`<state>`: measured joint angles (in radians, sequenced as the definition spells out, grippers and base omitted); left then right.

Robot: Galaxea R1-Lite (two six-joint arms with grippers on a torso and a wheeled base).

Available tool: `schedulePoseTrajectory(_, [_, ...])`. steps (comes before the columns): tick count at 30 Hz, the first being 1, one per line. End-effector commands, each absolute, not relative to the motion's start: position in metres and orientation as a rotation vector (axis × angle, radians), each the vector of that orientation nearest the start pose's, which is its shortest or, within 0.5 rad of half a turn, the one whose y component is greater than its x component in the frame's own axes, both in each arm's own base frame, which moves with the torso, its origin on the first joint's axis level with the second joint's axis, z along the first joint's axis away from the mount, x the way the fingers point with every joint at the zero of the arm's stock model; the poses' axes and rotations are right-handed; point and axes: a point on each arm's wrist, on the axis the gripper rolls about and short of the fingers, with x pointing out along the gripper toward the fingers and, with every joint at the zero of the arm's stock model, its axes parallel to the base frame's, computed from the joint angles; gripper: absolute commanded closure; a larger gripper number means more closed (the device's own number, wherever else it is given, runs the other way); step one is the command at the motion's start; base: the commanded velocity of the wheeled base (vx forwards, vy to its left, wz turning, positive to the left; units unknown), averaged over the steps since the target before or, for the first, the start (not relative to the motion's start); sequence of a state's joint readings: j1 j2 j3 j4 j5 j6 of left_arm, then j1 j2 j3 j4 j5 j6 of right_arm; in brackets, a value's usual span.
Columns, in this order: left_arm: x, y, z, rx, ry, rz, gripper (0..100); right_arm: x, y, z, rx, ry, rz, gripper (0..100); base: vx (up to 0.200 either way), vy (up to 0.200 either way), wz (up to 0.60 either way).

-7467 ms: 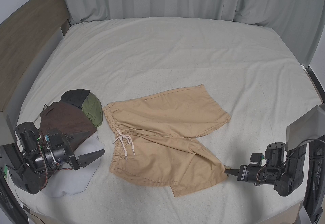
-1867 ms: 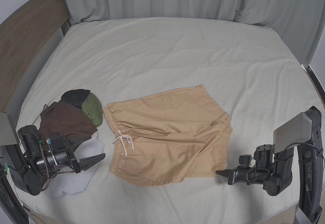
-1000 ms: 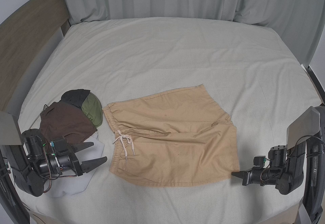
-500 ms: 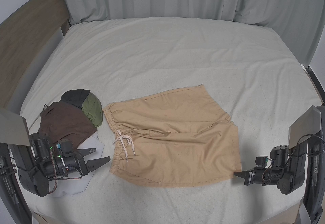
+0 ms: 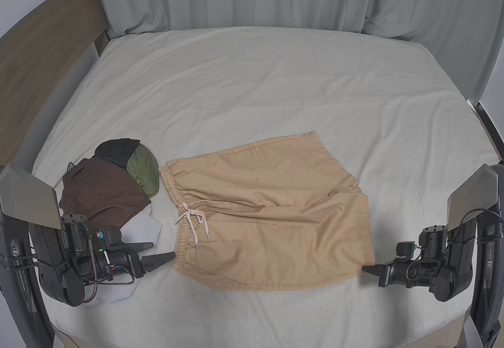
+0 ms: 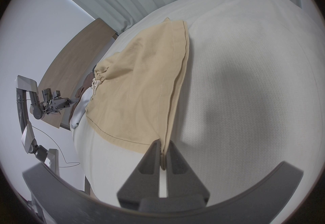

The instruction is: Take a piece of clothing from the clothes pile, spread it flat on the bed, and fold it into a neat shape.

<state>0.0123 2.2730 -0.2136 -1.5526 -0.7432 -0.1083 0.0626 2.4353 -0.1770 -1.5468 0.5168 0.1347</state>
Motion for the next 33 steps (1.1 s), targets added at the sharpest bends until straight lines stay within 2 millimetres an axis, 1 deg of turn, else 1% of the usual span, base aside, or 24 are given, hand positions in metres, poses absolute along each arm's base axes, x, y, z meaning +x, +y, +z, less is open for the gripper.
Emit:
schedulePoseTrajectory(1, [0.267, -0.012, -0.028, -0.315, 0.579, -0.680, 0, 0.251, 0.027, -0.053, 0.287, 0.738, 0.509, 100, 0.000, 0.000, 0.00])
schedulePoseTrajectory(5, [0.269, -0.012, -0.036, -0.322, 0.599, -0.668, 0, 0.251, 0.027, -0.053, 0.287, 0.738, 0.509, 100, 0.000, 0.000, 0.00])
schedulePoseTrajectory(7, [0.269, -0.014, -0.040, -0.358, 0.628, -0.643, 0, 0.250, 0.027, -0.054, 0.287, 0.739, 0.509, 100, 0.000, 0.000, 0.00])
schedulePoseTrajectory(10, [0.269, -0.025, -0.040, -0.456, 0.676, -0.595, 0, 0.250, 0.027, -0.054, 0.288, 0.741, 0.509, 100, 0.000, 0.000, 0.00])
schedulePoseTrajectory(12, [0.271, -0.030, -0.040, -0.482, 0.688, -0.587, 0, 0.251, 0.027, -0.054, 0.288, 0.741, 0.509, 100, 0.000, 0.000, 0.00])
schedulePoseTrajectory(18, [0.273, -0.033, -0.044, -0.480, 0.693, -0.584, 0, 0.251, 0.027, -0.054, 0.287, 0.738, 0.509, 100, 0.000, 0.000, 0.00])
schedulePoseTrajectory(26, [0.278, -0.035, -0.060, -0.478, 0.719, -0.556, 0, 0.252, 0.028, -0.054, 0.286, 0.737, 0.511, 100, 0.000, 0.000, 0.00])
schedulePoseTrajectory(33, [0.279, -0.043, -0.059, -0.510, 0.731, -0.566, 0, 0.251, 0.028, -0.055, 0.287, 0.742, 0.512, 100, 0.000, 0.000, 0.00])
